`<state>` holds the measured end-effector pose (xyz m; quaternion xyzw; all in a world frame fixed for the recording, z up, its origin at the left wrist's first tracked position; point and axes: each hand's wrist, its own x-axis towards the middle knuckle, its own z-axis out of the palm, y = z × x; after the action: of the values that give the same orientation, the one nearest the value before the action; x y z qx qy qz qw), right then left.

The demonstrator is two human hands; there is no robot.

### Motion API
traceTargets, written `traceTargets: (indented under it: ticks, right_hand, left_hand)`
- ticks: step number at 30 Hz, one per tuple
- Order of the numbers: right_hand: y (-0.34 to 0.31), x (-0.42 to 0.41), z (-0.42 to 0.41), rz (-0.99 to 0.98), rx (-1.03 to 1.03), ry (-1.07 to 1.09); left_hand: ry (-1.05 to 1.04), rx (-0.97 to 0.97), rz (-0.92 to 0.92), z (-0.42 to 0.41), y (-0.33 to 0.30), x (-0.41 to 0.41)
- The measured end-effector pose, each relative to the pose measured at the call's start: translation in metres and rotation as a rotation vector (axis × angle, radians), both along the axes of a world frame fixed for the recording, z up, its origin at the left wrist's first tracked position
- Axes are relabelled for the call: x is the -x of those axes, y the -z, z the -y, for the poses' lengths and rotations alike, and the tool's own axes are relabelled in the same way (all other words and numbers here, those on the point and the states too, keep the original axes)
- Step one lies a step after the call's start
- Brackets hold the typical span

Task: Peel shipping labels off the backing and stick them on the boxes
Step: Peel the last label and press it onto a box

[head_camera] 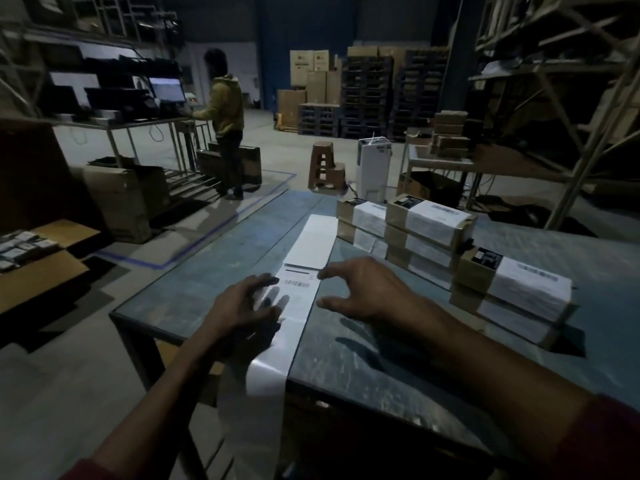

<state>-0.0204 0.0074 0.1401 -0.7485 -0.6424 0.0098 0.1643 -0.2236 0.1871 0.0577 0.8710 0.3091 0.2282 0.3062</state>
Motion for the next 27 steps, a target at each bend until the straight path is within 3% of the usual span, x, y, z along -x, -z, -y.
traceTargets:
  ticks: [2, 7, 20, 27]
  right_hand:
    - [0.01, 0.009, -0.025, 0.003, 0.036, -0.006]
    - [0.048, 0.016, -0.046, -0.035, 0.141, -0.048]
    - [0.05, 0.018, -0.049, 0.038, 0.001, -0.07]
    - [0.05, 0.02, -0.052, 0.122, -0.023, -0.095]
  left_hand:
    - [0.055, 0.03, -0.081, -0.01, 0.001, 0.003]
    - [0.157, -0.131, -0.193, -0.03, 0.014, 0.006]
    - [0.158, -0.438, 0.104, -0.034, 0.016, -0.004]
    - [0.248, -0.511, 0.057, -0.04, 0.011, -0.013]
